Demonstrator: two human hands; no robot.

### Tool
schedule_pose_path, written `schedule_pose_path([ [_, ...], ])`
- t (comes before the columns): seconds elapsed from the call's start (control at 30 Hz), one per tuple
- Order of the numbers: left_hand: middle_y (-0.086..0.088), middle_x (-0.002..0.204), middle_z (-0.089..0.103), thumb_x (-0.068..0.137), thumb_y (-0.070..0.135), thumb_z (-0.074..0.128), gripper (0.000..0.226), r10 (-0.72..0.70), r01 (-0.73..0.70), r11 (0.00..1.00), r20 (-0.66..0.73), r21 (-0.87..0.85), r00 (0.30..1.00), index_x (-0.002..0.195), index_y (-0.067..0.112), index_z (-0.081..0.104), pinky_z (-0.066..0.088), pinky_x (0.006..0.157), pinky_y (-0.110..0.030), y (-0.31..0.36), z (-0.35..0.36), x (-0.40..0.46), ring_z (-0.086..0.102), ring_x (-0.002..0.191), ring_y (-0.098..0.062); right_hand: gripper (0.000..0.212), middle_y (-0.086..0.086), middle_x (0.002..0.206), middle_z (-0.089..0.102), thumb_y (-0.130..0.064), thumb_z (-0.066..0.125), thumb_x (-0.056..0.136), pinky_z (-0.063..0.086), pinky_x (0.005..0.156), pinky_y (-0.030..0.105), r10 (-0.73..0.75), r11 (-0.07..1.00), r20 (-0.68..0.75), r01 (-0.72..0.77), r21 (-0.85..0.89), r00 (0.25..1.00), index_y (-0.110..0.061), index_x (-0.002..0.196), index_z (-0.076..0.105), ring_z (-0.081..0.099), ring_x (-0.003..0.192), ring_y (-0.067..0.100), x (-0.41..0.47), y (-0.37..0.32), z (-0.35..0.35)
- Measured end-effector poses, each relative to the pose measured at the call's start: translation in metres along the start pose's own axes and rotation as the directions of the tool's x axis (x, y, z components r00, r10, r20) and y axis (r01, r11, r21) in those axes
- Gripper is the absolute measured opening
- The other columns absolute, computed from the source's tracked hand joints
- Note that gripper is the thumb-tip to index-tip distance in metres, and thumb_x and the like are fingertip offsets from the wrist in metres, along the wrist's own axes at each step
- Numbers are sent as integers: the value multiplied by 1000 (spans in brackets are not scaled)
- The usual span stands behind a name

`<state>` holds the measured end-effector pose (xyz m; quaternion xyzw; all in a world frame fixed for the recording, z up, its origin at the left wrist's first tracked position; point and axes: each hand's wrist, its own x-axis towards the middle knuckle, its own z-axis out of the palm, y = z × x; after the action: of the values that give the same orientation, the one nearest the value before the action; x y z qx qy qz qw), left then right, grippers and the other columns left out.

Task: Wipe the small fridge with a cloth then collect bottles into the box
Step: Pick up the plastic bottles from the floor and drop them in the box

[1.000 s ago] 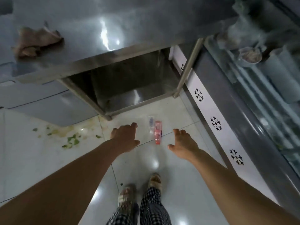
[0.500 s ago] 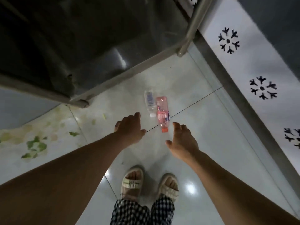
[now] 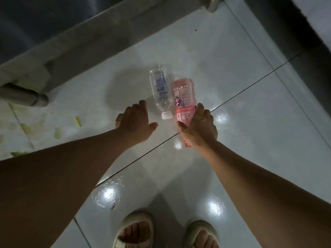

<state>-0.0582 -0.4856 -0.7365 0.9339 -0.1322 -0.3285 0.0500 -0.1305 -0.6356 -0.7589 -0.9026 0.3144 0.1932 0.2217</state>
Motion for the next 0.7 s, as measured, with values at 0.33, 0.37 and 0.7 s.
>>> schedule_pose_path([
  [0.33, -16, 131, 50, 77, 57, 63, 84, -134, 109, 971, -109, -211, 985, 134, 7, 28, 41, 89, -44, 29, 3, 39, 49, 118, -35, 62, 18, 117, 53, -44, 61, 84, 43, 77, 34, 85, 993, -114, -75, 93, 990, -5, 126, 35, 52, 104, 32, 13, 27, 4],
  [0.37, -16, 129, 50, 75, 59, 64, 85, -177, 144, 953, -105, -265, 979, 132, 6, 29, 41, 89, -43, 35, 3, 43, 50, 116, -36, 63, 18, 117, 52, -43, 61, 84, 42, 76, 34, 86, 993, -126, -74, 95, 988, -5, 126, 35, 51, 105, 32, 15, 30, 1],
  [0.7, -17, 127, 52, 76, 50, 68, 77, -434, 308, 804, -149, -509, 888, 129, 9, 29, 45, 93, -45, 67, 33, 79, 55, 112, -38, 61, 16, 117, 52, -42, 62, 83, 33, 70, 30, 58, 990, -174, -35, 133, 983, -8, 126, 34, 50, 104, 31, 25, 45, -5],
])
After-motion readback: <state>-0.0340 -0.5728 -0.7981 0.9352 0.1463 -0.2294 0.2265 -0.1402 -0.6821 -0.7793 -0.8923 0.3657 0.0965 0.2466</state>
